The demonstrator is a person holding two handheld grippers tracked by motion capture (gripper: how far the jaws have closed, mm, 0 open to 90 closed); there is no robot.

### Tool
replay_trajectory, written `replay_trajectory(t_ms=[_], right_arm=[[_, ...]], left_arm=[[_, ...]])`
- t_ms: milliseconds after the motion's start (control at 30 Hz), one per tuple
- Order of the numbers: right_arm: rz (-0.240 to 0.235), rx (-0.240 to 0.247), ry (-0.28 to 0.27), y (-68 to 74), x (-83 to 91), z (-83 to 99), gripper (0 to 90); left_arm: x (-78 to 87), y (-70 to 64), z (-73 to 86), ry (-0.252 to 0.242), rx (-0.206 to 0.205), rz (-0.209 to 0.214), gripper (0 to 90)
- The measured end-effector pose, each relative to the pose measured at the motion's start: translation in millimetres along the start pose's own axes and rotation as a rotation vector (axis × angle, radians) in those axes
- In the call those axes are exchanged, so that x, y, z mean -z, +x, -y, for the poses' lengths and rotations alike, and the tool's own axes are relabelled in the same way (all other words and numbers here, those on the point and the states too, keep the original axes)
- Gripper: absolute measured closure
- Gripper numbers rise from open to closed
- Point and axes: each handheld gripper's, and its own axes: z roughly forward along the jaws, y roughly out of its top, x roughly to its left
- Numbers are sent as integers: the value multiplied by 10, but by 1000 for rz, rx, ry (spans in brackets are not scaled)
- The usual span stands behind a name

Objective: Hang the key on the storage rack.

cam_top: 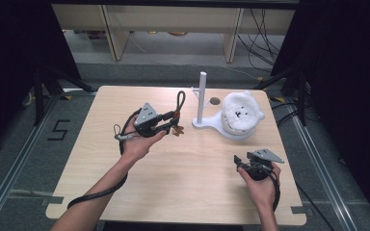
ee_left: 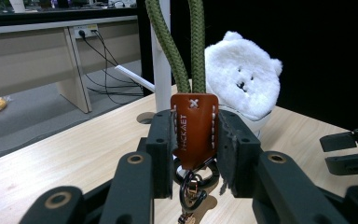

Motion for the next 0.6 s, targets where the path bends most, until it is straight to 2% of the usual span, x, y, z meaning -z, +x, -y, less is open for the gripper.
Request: replay_trajectory(t_ms=[33,133,300,333,600], right_arm=[[0,14,-5,-11,-4,-1,442],[-1,-6,-4,2,4,-2,441],[-1,-2,-6,-3,1,-1,441],[-2,23,-11,-20,-5,-4,441],[-2,22,-14,-20,-5,-6,441]], left_arm=[[-12,1,0,-4,2,0,674],[-33,5,-7,4,-1,-3,674],[-76,14,-13,12,1,-2,674],[-86,18,-16,14,-2,-2,674],[-179,43,-16,33,0,-6,674]])
